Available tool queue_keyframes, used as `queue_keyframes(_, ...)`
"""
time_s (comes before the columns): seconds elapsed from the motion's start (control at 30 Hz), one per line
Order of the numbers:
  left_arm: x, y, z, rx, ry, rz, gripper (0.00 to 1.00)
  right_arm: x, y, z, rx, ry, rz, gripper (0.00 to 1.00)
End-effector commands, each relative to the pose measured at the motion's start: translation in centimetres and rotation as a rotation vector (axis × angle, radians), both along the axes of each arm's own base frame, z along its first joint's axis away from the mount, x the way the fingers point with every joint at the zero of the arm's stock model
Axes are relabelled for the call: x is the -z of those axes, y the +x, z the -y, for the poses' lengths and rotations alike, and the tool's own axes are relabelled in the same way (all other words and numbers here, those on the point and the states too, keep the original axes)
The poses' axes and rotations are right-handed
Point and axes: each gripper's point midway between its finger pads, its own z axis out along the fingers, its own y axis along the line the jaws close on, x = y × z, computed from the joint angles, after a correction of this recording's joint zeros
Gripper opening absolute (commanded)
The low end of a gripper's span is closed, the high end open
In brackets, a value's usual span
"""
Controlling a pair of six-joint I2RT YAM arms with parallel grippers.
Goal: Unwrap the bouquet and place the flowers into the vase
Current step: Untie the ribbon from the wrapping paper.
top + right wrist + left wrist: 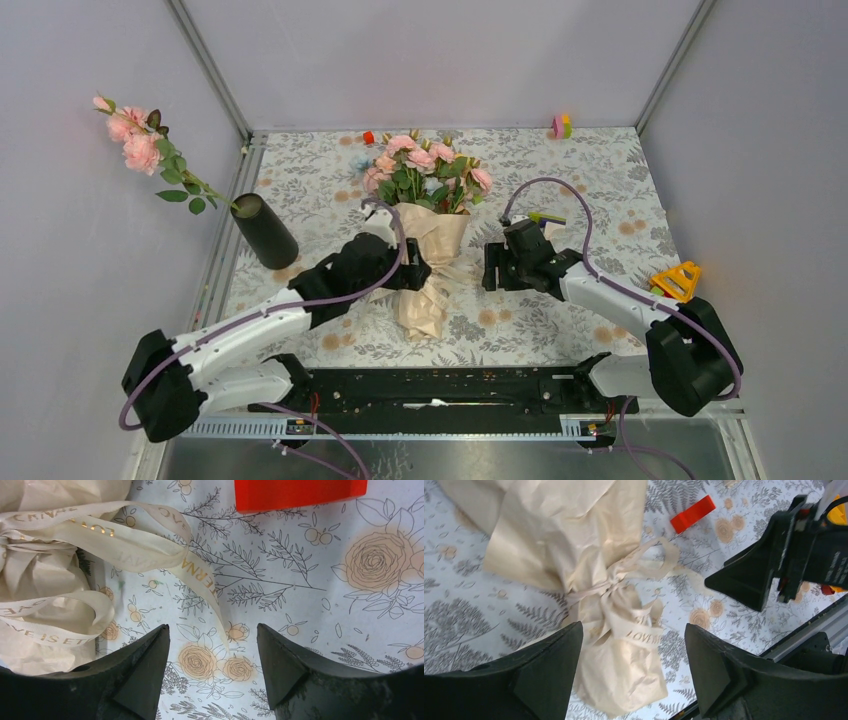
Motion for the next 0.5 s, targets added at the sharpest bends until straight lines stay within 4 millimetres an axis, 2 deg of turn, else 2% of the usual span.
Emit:
queue_keyframes(0.0,-2.6,2.2,2.7,-0.004,-0.022,0.080,0.80,-0.2,0.1,0.3,0.030,0.011,0.007,0.71)
queue_keyframes(0.27,-0.9,1.0,6.1,0.080,0.006,0.041,0.80,0.2,0.4,-0.2,0.056,0.045,0.007,0.70)
queue_keyframes(0.33,-0.2,0.7,6.4,0.085,0.032,0.023,0.80,0.5,0.0,-0.8,0.037,0.069,-0.018,0.69)
queue_keyframes(0.47,1.6,0.7,5.5,0.051,0.134,-0.008,0.85,1.2,-0.4,-0.9,0.035,0.072,-0.046,0.67)
